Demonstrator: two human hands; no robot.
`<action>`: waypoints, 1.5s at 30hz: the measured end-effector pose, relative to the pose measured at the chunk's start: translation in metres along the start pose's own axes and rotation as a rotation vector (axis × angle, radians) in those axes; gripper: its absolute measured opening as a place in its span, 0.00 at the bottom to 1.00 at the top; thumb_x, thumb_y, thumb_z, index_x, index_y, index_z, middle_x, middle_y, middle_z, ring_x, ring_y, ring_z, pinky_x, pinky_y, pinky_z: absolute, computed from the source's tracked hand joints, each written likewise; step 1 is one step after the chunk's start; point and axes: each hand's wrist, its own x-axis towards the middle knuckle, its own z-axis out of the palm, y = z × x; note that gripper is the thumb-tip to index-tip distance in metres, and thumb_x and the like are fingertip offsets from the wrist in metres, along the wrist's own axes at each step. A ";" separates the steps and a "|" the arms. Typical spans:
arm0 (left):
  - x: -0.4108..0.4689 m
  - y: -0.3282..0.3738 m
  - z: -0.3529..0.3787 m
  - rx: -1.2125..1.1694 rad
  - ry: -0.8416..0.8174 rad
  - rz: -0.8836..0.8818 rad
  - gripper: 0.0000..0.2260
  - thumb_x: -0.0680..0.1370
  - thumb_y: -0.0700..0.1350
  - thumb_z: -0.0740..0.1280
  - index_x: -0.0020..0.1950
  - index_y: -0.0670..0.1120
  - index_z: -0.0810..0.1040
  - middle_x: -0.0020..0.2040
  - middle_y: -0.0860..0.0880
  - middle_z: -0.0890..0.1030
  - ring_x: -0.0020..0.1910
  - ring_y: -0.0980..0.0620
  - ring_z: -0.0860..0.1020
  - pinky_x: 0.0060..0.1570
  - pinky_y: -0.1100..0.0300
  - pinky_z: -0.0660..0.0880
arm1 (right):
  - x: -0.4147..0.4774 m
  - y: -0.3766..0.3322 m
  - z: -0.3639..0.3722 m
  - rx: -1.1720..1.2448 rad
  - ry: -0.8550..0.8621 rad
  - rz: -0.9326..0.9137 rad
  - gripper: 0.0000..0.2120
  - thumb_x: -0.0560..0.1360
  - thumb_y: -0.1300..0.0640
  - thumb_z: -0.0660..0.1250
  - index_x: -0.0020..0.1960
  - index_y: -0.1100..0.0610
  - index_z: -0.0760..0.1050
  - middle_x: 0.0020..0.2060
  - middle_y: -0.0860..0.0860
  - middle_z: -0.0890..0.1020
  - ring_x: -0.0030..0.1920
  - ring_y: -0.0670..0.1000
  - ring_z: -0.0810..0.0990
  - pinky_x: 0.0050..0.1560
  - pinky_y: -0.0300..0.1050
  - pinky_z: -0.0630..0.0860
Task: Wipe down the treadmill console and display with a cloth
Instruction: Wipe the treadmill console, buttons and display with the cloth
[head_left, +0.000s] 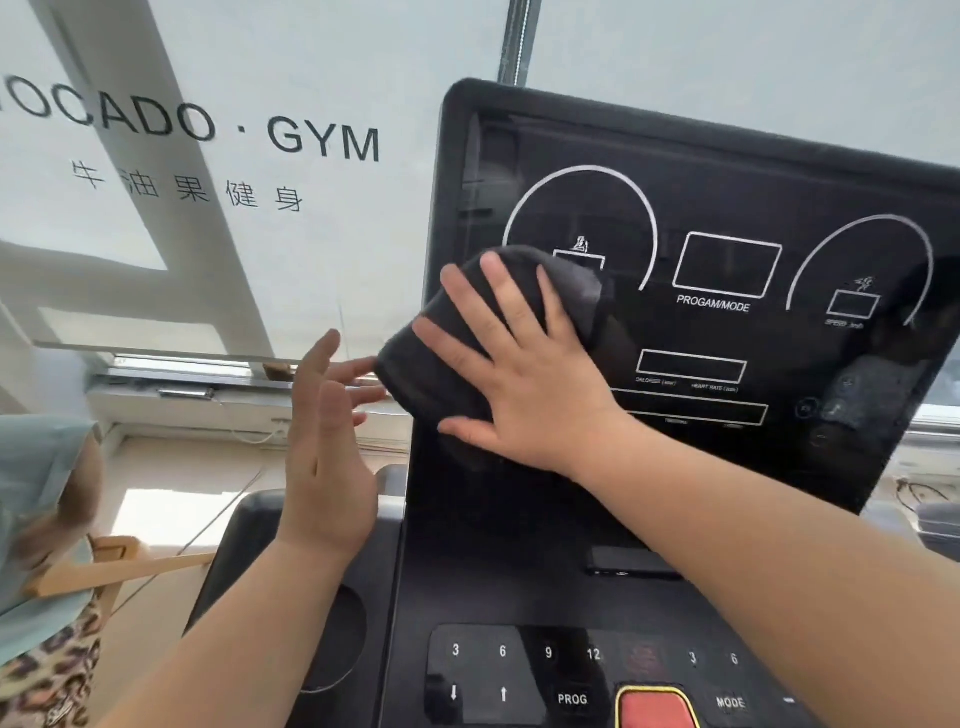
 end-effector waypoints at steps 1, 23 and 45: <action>-0.001 0.000 0.001 -0.007 -0.003 0.002 0.30 0.74 0.77 0.51 0.70 0.63 0.67 0.62 0.53 0.79 0.58 0.52 0.80 0.59 0.53 0.72 | -0.015 -0.011 0.010 0.021 -0.017 -0.044 0.43 0.77 0.29 0.59 0.84 0.45 0.48 0.84 0.55 0.46 0.83 0.62 0.41 0.79 0.66 0.36; -0.004 -0.004 0.011 -0.032 -0.140 -0.086 0.35 0.73 0.76 0.52 0.75 0.61 0.64 0.59 0.60 0.81 0.59 0.58 0.79 0.54 0.53 0.76 | 0.032 0.012 -0.016 0.011 0.044 0.343 0.46 0.75 0.22 0.52 0.84 0.43 0.44 0.83 0.62 0.43 0.80 0.74 0.40 0.74 0.77 0.39; -0.014 -0.005 0.022 0.596 -0.224 0.245 0.36 0.82 0.66 0.46 0.78 0.40 0.63 0.71 0.47 0.72 0.71 0.50 0.68 0.73 0.56 0.61 | 0.028 0.088 -0.034 -0.035 0.090 0.493 0.40 0.78 0.25 0.50 0.84 0.42 0.47 0.84 0.60 0.46 0.81 0.70 0.43 0.77 0.74 0.43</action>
